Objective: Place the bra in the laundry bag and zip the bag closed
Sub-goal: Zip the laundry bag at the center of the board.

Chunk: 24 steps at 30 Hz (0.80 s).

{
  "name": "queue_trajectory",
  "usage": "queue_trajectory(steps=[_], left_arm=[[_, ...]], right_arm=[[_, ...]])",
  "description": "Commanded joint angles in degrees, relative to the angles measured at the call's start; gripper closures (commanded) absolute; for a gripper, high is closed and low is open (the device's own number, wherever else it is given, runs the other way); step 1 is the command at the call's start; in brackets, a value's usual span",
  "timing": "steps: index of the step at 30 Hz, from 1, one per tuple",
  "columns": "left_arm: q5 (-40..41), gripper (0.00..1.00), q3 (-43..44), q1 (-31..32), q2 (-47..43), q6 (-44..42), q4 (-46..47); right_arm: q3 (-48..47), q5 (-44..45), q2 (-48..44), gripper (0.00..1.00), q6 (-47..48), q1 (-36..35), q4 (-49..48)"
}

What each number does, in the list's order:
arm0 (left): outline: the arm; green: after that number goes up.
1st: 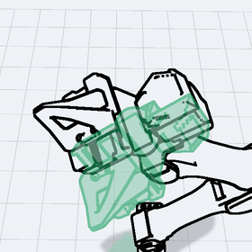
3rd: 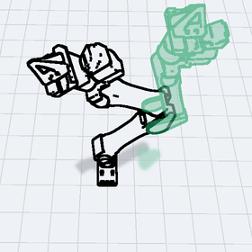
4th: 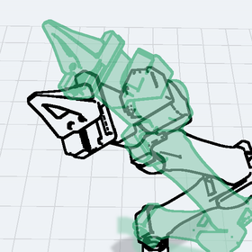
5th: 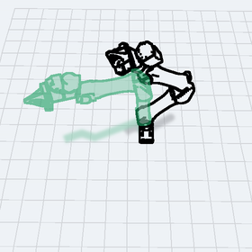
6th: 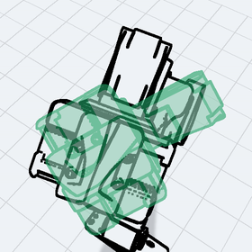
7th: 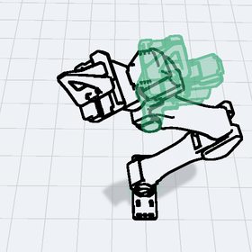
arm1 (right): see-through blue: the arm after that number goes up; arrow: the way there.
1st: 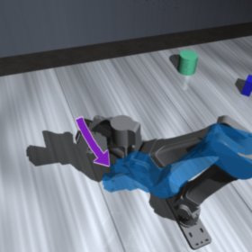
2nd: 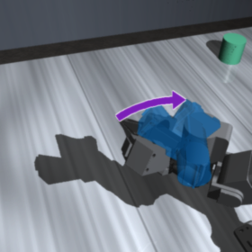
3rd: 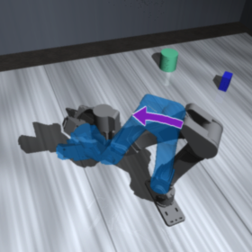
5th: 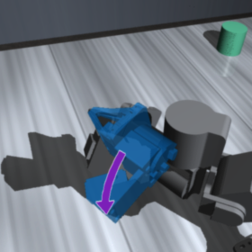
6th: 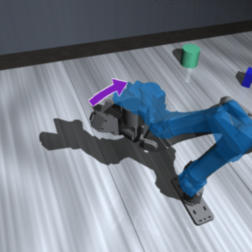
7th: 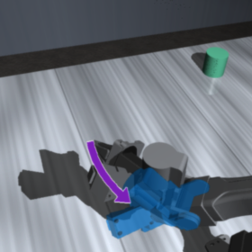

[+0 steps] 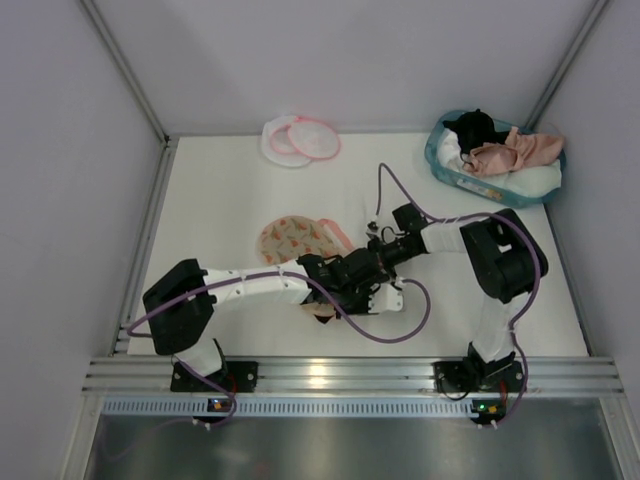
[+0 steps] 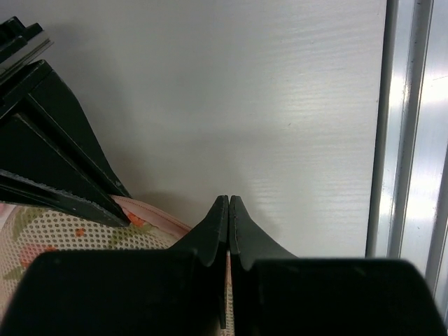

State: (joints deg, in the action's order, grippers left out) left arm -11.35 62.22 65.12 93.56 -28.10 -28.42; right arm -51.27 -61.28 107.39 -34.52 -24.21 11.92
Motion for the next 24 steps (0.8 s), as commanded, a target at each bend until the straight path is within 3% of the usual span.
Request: queue_trajectory(steps=[1,5,9,11,15,18,20,22,24], left_arm=[[-4.63,1.0,-0.6,0.44,-3.38,0.85,0.13],[-6.23,0.63,1.5,0.44,-3.21,1.98,-3.73],[-2.45,0.44,7.39,-1.13,-6.01,10.66,-8.84],[-2.61,0.38,7.74,-4.2,-9.43,13.23,-8.84],[-3.67,0.39,5.91,-18.49,-10.94,17.02,-9.02],[-8.56,0.41,3.27,-26.15,-8.75,18.69,-9.02],[-11.57,0.43,2.39,-29.42,-5.69,22.02,-9.1],[-15.43,0.43,2.3,-32.33,-3.04,24.57,-8.84],[-18.16,0.47,2.03,-34.26,0.47,27.29,-8.58]], right_arm=[[-4.71,1.86,2.2,1.0,2.44,0.65,-1.47],[-6.74,2.04,4.22,1.0,4.81,0.92,0.55],[-7.62,2.65,4.93,1.0,7.89,0.83,2.49],[-7.88,2.74,5.37,1.0,8.33,0.92,2.49],[-11.21,3.97,7.56,0.99,12.79,1.09,6.08],[-13.07,5.11,8.79,0.76,15.62,1.27,9.43],[-13.68,6.25,8.8,0.47,15.63,1.44,10.05],[-13.77,8.7,7.22,0.24,15.71,1.71,10.57],[-13.69,10.38,4.51,0.14,16.24,2.14,12.32]])
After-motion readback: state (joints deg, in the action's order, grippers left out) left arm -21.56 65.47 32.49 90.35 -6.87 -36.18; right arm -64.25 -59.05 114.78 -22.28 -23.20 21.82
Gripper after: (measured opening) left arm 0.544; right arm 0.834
